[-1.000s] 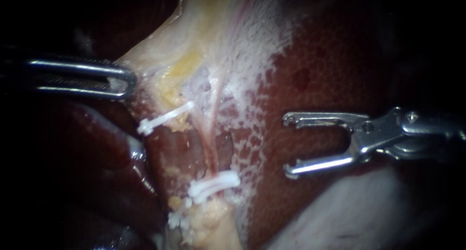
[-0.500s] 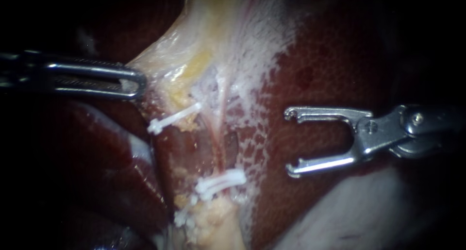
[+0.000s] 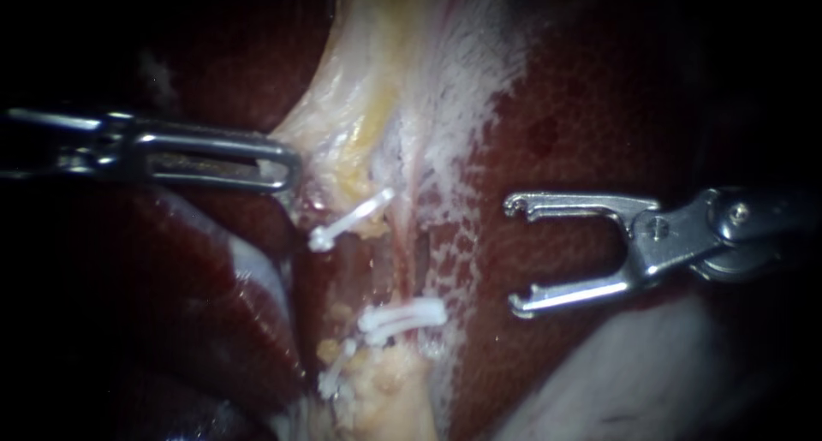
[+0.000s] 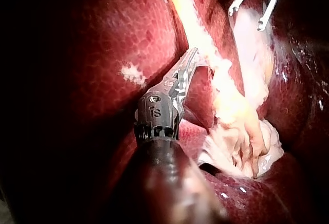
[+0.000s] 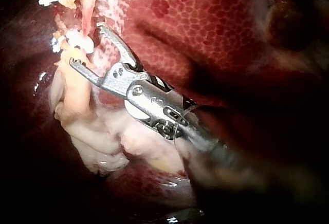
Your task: Going back second clip right tube
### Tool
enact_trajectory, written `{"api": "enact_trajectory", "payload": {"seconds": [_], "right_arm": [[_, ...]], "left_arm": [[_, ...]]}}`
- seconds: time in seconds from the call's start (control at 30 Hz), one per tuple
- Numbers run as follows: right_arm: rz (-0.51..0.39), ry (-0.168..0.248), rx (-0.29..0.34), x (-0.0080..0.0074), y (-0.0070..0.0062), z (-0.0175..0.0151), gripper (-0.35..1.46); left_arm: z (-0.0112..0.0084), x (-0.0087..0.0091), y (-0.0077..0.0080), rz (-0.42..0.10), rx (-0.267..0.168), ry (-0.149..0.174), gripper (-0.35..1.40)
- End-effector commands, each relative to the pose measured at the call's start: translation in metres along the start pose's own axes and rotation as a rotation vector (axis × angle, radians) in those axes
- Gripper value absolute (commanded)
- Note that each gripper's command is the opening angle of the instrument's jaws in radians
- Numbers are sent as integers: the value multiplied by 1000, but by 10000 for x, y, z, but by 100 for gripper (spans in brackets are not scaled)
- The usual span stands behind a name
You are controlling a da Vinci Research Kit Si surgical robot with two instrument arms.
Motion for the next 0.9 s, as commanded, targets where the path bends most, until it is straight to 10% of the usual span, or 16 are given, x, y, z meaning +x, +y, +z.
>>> {"api": "enact_trajectory", "payload": {"seconds": [0.03,0.9], "right_arm": [[0,0,0,0,0,0,60],[-12,1,6,0,0,0,60]], "left_arm": [[4,1,-1,1,3,4,-35],[16,2,5,0,8,14,-35]]}}
